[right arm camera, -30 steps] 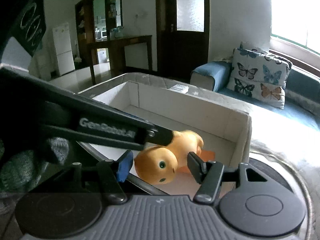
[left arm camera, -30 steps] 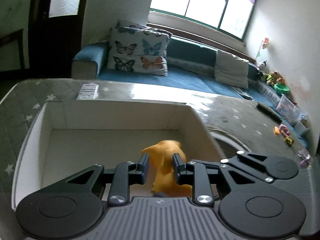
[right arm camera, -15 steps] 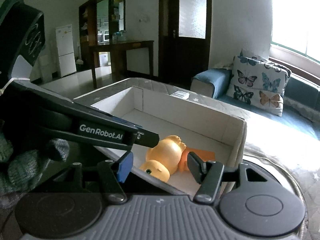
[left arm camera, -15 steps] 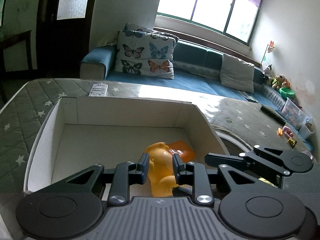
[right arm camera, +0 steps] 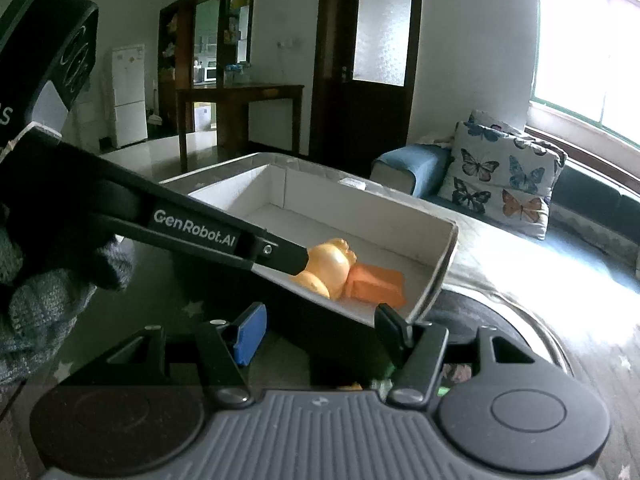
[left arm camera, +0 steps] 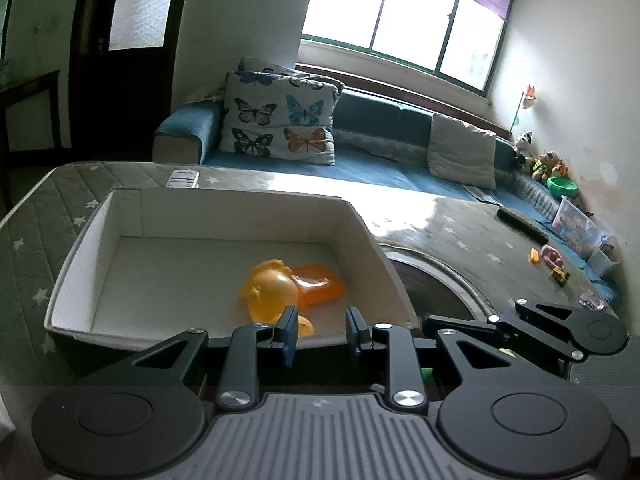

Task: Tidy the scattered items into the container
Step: 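Withdraw the left gripper from the box toward the remaining toys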

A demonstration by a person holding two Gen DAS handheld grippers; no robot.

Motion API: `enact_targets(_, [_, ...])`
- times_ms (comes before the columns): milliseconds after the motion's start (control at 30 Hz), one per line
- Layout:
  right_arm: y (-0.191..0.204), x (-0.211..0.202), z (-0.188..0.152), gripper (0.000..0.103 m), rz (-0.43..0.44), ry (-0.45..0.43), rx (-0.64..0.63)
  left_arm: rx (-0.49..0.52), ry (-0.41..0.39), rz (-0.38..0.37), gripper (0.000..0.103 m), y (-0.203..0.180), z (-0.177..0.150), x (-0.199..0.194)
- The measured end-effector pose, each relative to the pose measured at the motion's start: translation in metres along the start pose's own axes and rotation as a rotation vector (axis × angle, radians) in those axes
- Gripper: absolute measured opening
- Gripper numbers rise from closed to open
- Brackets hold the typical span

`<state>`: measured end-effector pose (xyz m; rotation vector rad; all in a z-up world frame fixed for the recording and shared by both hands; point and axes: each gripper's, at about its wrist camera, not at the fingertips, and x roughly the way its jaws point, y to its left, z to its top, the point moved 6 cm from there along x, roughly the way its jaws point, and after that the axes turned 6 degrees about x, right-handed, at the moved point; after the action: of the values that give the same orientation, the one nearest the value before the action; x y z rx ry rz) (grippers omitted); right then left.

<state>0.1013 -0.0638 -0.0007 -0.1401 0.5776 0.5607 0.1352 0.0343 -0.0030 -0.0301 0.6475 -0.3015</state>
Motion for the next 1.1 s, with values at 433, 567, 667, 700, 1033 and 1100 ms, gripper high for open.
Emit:
enact_targets(433, [-0.008,-0.027,-0.030,0.062,-0.046,0.010,0.031,0.021,0.040,-0.014,0.028,-0.034,-0.019,-0.001])
enact_targets(567, [-0.012,-0.033,-0.036,0.063,-0.060,0.008,0.046,0.029,0.051,-0.012,0.028,-0.042,-0.023,0.000])
enact_targets(667, [-0.016,-0.037,-0.041,0.070,-0.068,0.002,0.061,0.032,0.062,-0.011,0.028,-0.047,-0.025,0.001])
enact_targets(700, [-0.017,-0.039,-0.042,0.070,-0.072,0.000,0.065,0.034,0.065,-0.011,0.028,-0.049,-0.027,0.001])
enact_targets(1033, [-0.031,-0.051,-0.057,0.070,-0.117,0.001,0.102,0.038,0.087,-0.042,0.028,-0.067,-0.034,0.007])
enact_targets(1100, [-0.036,-0.054,-0.060,0.070,-0.130,0.002,0.109,0.037,0.092,-0.046,0.028,-0.070,-0.035,0.008])
